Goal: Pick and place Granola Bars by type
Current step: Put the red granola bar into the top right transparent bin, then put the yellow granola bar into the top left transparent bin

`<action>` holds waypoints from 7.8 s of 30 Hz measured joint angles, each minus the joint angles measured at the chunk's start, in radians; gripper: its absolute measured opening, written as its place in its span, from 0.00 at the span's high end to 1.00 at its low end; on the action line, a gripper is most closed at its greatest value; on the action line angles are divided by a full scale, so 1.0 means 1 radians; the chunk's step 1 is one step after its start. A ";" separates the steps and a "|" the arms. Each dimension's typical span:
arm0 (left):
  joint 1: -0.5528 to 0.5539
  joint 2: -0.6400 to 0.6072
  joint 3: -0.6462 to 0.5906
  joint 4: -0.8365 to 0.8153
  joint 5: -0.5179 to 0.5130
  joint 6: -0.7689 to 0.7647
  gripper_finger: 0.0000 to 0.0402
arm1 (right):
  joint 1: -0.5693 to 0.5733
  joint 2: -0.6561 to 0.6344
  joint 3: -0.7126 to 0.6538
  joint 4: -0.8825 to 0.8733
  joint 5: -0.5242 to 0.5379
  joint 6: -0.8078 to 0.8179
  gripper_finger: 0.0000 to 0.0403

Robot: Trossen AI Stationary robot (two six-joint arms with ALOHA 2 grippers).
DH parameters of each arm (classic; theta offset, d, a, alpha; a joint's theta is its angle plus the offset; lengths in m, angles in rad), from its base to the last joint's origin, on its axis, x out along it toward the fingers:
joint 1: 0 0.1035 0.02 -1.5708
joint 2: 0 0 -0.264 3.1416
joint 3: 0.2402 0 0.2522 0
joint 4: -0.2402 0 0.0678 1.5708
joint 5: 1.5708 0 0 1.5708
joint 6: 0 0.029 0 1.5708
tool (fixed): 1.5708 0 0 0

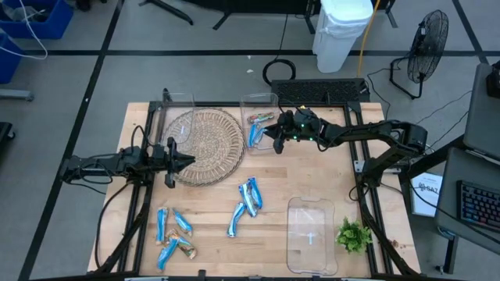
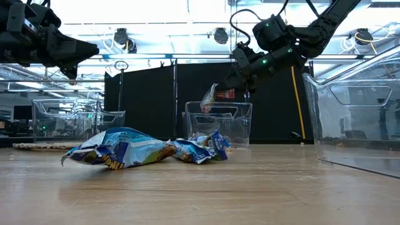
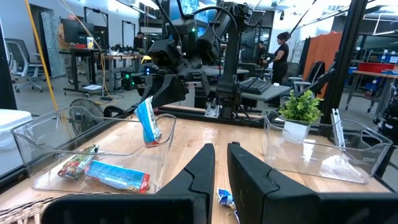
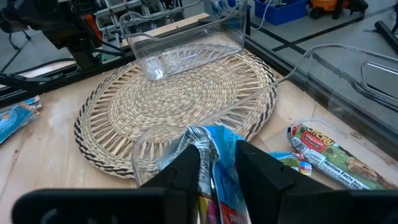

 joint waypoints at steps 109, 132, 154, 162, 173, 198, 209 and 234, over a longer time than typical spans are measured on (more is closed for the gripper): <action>0.000 0.000 0.000 -0.016 -0.008 0.081 0.88 | 0.046 -0.899 -0.767 0.238 0.076 -0.093 0.75; 0.000 0.000 0.001 -0.036 -0.009 0.067 0.88 | 0.048 -1.080 -0.768 0.050 0.205 -0.147 1.00; 0.000 0.000 0.002 -0.051 -0.009 0.049 0.88 | 0.047 -1.438 -0.767 -0.375 0.152 -0.147 1.00; 0.000 0.000 0.002 -0.052 -0.009 -0.053 0.88 | 0.048 -1.468 -0.768 -0.434 0.148 -0.128 1.00; 0.000 0.000 0.001 -0.048 -0.010 -0.050 0.88 | 0.048 -1.467 -0.768 -0.434 0.150 0.024 1.00; -0.236 0.608 0.307 -0.181 0.065 -0.718 0.61 | 0.047 -1.467 -0.768 -0.433 0.152 0.023 1.00; -0.491 1.128 0.777 -0.723 0.192 -1.406 0.73 | 0.047 -1.467 -0.768 -0.433 0.152 0.023 1.00; -0.846 1.385 0.794 -1.118 0.340 -2.349 0.78 | 0.047 -1.467 -0.768 -0.433 0.152 0.023 1.00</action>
